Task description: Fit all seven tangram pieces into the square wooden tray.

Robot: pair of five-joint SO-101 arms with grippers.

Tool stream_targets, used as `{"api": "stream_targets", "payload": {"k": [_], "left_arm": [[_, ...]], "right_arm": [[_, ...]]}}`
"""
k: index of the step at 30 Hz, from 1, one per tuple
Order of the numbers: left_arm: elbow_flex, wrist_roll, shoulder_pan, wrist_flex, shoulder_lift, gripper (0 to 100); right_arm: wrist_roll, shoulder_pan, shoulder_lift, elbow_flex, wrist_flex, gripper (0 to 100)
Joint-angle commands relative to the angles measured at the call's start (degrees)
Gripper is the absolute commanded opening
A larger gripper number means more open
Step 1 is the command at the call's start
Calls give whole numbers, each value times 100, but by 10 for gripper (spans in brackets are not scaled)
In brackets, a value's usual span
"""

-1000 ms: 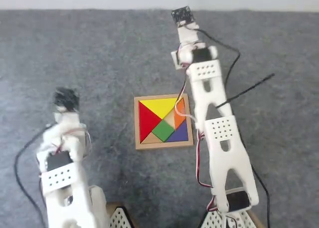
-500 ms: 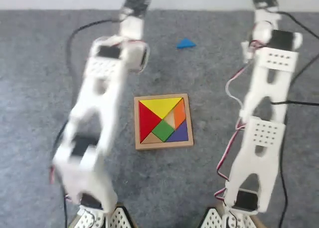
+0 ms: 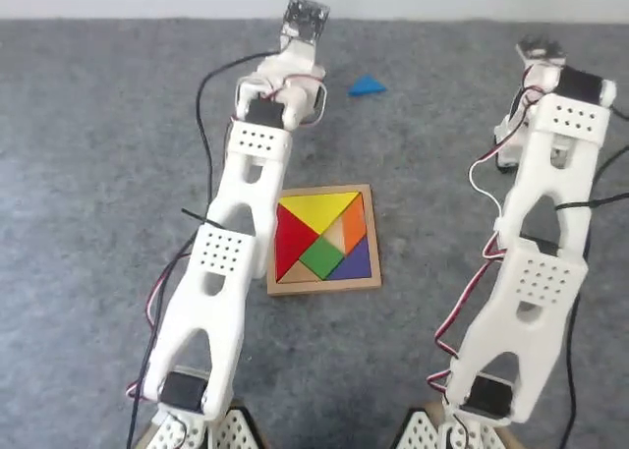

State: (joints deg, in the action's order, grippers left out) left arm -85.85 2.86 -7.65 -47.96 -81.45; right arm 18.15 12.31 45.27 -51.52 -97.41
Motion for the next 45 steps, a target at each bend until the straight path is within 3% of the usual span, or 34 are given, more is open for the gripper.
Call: {"api": "stream_targets", "payload": {"k": [1, 4, 8, 11, 14, 19, 23, 30, 38, 45], "left_arm": [[-40, 0, -220, 1213, 202, 32], [215, 220, -167, 1925, -26, 30], [303, 1116, -229, 1837, -299, 12], [-57, 1284, -211, 1240, -290, 12], [-1147, 897, -114, -554, -53, 12], [-875, 695, 114, -3560, 1653, 12], [-1033, 695, 466, -5327, 2664, 12], [629, 70, 1310, -5319, 4545, 12], [5604, 105, 1354, -5108, 8457, 12], [9552, 466, 1670, -3701, 11367, 12]], "right_arm": [[70, -145, -541, 308, 277, 8], [70, -154, -541, 352, 268, 8], [35, -163, -505, 369, 286, 8], [62, -224, -549, 369, 312, 8], [88, -462, -804, 360, 259, 8], [352, -725, -1684, 378, -303, 8], [510, -743, -2413, 633, -532, 8], [818, -778, -4224, 2787, -365, 8], [932, -804, -6774, 6673, 1543, 8], [905, -769, -7732, 9495, 3582, 8]]}}
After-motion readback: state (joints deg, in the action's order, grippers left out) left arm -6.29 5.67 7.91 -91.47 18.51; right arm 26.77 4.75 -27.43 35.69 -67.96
